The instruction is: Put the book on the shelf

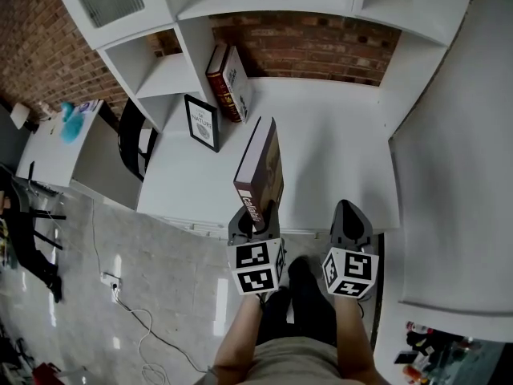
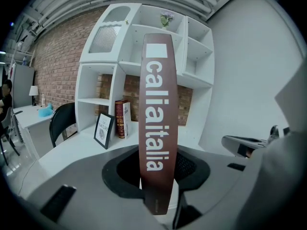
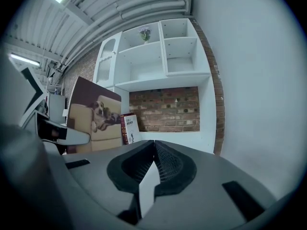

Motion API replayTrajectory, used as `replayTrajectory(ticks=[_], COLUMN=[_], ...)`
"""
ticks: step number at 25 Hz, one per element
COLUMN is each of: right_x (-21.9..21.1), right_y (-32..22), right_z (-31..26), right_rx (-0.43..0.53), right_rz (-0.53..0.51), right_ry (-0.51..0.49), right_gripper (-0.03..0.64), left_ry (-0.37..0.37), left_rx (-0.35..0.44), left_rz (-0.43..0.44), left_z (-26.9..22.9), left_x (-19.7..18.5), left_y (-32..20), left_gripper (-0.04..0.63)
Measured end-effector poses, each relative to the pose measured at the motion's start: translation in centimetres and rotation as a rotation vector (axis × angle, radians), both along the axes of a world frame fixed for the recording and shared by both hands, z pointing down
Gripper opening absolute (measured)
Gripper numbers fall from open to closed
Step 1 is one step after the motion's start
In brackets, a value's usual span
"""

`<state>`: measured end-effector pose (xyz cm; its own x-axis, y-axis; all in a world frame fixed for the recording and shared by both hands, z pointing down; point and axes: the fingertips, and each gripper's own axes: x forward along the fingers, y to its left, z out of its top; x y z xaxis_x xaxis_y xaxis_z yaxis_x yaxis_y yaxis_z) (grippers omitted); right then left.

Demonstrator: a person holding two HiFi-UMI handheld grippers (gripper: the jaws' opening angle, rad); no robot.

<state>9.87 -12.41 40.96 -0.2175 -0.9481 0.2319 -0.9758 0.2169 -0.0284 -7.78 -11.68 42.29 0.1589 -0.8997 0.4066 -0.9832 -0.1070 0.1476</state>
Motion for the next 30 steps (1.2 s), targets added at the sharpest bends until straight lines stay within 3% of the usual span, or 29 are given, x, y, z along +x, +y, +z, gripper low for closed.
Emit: replayTrajectory(ticks=[14, 30], right_x=[2.5, 4.4], right_y=[-10.1, -17.9], right_z=[0.0, 0.5], right_rx=[-0.011, -0.019], right_rz=[-0.062, -0.132], right_ry=[-0.011, -0.027], right_gripper=[0.017, 0.017], left_ry=[-0.011, -0.013], left_rx=[-0.022, -0.052], left_rz=[-0.054, -0.125], left_z=[0.4, 1.2], left_x=[2.6, 4.4], left_y=[-8.6, -15.4], left_gripper=[0.149, 0.149])
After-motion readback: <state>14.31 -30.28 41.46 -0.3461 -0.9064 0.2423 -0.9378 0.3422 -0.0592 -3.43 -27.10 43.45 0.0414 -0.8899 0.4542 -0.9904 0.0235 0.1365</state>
